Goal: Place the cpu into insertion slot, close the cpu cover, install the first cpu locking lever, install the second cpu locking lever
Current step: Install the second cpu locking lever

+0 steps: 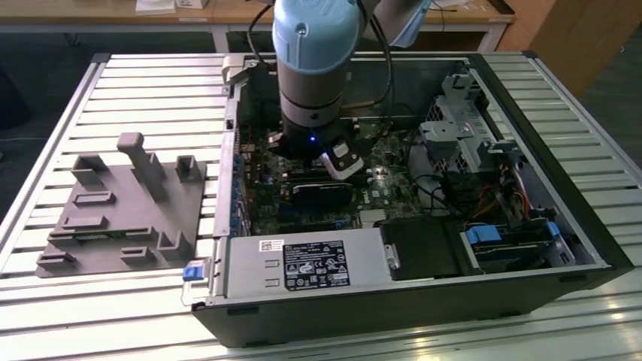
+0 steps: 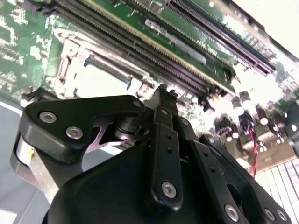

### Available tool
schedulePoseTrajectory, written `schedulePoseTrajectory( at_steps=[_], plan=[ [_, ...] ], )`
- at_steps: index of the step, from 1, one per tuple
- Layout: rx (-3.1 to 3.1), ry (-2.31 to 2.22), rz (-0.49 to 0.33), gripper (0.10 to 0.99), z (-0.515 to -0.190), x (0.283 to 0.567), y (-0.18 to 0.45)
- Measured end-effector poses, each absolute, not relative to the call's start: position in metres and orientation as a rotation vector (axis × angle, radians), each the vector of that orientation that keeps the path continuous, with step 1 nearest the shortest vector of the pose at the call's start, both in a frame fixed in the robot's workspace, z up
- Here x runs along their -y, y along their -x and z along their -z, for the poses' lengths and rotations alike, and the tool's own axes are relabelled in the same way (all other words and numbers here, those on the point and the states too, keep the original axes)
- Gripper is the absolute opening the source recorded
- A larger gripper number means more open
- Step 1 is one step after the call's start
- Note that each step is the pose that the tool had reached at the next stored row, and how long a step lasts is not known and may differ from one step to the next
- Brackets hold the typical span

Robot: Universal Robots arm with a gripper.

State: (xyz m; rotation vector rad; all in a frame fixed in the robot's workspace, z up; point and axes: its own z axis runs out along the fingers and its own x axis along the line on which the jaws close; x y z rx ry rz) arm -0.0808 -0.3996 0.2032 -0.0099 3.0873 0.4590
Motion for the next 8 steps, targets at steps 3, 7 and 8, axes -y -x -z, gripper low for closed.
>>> schedulePoseTrajectory(
  at_steps=[3, 7, 8],
  plan=[
    [-3.087, 0.009, -0.461, 0.106, -0.214, 0.400, 0.081],
    [-3.087, 0.008, -0.461, 0.106, -0.225, 0.399, 0.081],
    [-3.087, 0.008, -0.460, 0.106, -0.227, 0.399, 0.081]
  ],
)
